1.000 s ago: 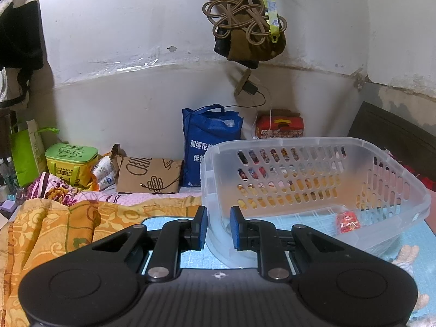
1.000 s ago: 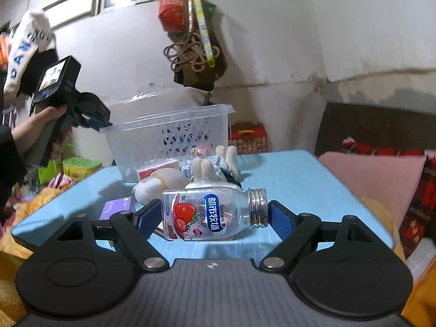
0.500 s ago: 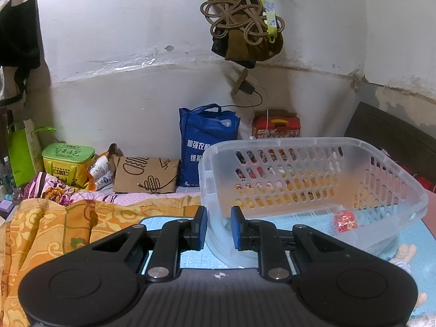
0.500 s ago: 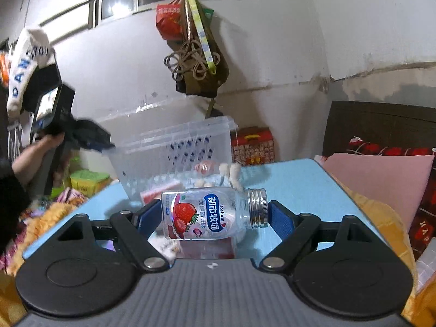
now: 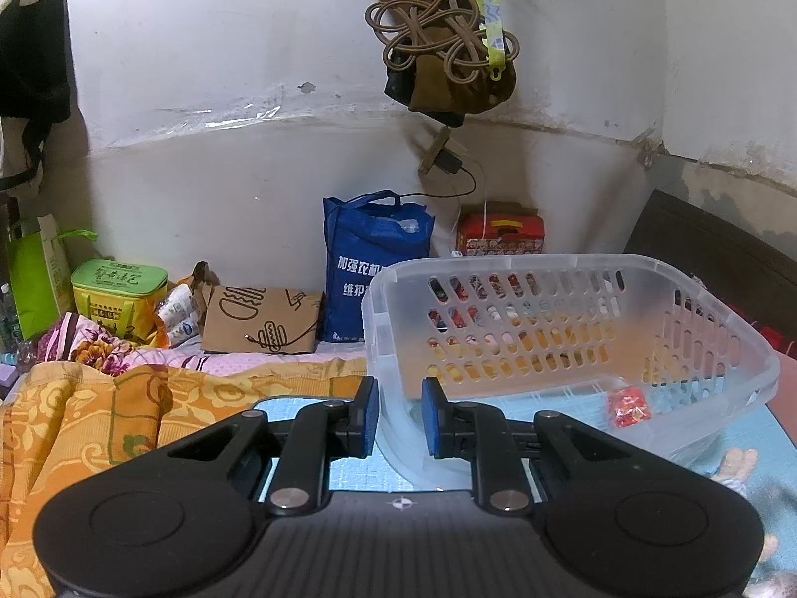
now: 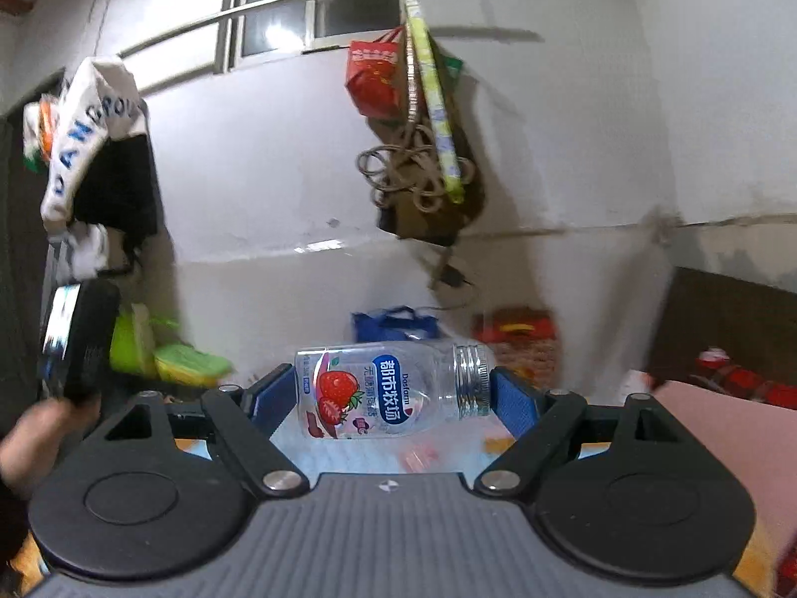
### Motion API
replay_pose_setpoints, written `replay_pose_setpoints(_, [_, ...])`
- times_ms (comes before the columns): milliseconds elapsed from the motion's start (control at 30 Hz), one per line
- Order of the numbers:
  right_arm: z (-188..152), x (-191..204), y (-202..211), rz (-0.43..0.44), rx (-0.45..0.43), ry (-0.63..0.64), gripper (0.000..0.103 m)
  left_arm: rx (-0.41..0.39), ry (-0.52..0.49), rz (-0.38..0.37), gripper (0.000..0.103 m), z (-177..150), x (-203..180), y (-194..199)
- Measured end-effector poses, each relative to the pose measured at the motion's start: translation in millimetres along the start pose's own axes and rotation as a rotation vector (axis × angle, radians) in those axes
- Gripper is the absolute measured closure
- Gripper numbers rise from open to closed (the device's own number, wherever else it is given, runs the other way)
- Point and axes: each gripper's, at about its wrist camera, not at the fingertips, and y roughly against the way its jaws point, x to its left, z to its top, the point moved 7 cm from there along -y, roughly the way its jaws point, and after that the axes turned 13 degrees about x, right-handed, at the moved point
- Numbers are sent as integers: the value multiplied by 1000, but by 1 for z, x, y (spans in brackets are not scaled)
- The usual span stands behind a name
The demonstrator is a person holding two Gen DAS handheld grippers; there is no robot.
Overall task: Organize objects
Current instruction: 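Lift the bottle and release it into the clear basket with the right gripper, then return the right gripper to the table and grasp the plastic-wrapped red box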
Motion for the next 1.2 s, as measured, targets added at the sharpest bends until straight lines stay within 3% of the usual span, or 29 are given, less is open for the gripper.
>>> replay_pose_setpoints(200, [23,10,-95,-17,122,72,17,0,2,-3,80,1,-1,-1])
replay_pose_setpoints(367, [22,11,-132,-15,160,53,16,2,2,-15,80,1,0,-2])
replay_pose_setpoints(433, [20,9,-134,-38,171,56,0,0,0,-17,80,1,0,-2])
replay_pose_setpoints(567, [22,2,-111,-88,99,58,0,-4,-9,-16,80,1,0,-2])
replay_pose_setpoints(733, [0,-19,-67,-57,128,-34,0,-4,-12,-12,78,0,0,-2])
replay_pose_setpoints(967, [-83,-42,24,-85,68,-161,0,-5,-9,-15,77,1,1,-3])
replay_pose_setpoints(1067, [-128,-43,39,-101,95,-223,0,-7,-9,-8,77,2,0,-2])
replay_pose_setpoints(1200, [-159,-25,35,-56,130,-223,0,-12,-17,18,77,1,-3,-2])
